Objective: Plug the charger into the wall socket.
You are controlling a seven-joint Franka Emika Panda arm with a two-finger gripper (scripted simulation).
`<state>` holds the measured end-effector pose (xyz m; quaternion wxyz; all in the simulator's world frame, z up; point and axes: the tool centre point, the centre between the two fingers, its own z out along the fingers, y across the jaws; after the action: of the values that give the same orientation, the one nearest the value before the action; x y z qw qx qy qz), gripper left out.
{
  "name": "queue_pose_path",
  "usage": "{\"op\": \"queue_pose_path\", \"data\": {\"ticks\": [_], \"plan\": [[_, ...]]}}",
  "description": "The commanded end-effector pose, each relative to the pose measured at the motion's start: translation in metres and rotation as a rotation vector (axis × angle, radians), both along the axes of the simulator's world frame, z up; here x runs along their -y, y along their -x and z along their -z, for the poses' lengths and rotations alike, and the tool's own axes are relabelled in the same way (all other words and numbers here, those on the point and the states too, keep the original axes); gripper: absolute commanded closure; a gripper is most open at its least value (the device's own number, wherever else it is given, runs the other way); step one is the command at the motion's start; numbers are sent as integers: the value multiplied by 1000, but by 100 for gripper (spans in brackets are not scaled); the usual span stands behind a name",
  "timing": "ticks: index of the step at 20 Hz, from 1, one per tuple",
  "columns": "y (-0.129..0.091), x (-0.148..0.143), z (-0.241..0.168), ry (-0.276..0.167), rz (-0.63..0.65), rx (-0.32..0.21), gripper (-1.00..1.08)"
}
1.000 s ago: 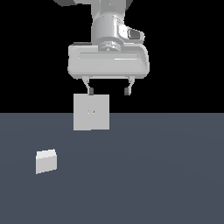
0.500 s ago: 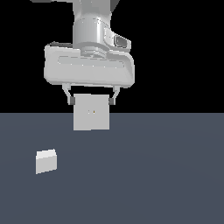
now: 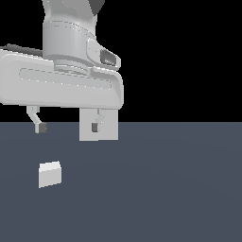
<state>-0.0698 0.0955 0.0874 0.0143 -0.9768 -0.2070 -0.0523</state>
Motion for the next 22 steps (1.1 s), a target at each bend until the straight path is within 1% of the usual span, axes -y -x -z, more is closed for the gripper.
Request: {"op": "queue_pose_path", "data": {"ticks": [1, 10, 22], "plan": [[8, -8, 7, -6, -45, 16, -92], [25, -25, 24, -17, -134, 44, -92], [26, -25, 28, -17, -139, 45, -92]]}}
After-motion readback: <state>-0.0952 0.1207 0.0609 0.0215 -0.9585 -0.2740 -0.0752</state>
